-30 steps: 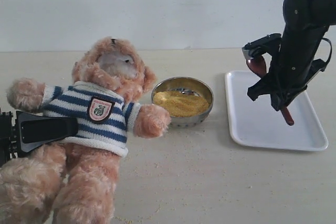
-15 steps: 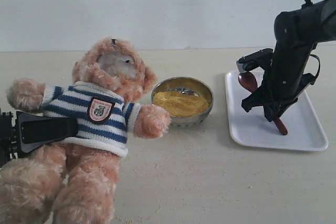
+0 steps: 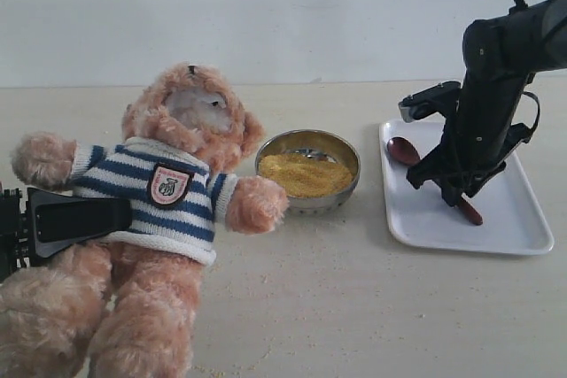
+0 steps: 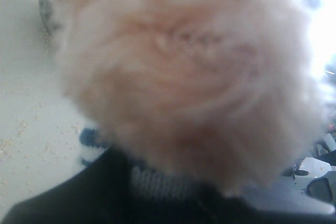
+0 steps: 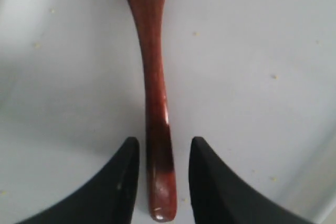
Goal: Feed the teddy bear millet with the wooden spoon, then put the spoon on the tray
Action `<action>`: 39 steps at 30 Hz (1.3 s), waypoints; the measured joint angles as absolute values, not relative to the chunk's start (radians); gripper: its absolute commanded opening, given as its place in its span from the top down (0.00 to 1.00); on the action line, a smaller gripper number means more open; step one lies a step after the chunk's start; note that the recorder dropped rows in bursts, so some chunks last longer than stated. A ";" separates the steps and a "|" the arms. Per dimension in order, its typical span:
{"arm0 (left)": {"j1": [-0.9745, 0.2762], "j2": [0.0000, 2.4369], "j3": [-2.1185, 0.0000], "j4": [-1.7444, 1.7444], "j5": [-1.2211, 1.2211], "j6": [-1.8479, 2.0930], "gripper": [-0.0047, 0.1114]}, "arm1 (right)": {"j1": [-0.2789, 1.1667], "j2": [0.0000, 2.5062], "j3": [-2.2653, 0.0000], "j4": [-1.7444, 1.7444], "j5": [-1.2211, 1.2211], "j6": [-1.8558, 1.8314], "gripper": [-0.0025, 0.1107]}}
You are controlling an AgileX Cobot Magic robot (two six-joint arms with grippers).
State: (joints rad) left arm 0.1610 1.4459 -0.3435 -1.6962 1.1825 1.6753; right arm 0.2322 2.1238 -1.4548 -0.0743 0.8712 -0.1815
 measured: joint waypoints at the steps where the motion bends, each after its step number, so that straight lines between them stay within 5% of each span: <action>1: 0.161 1.446 -0.344 -1.696 1.182 1.675 0.92 | 0.232 2.124 -1.455 -0.074 0.871 -0.182 0.68; 16: 0.161 1.446 -0.344 -1.715 1.182 1.702 0.92 | 0.232 1.846 -1.363 0.035 0.804 -0.311 0.69; 21: 0.161 1.446 -0.344 -1.717 1.182 1.710 0.92 | 0.232 1.697 -1.193 0.092 0.701 -0.344 0.98; 39: 0.291 1.446 -0.344 -1.717 1.183 1.747 0.92 | 0.232 0.868 -0.748 0.737 0.643 -0.733 0.98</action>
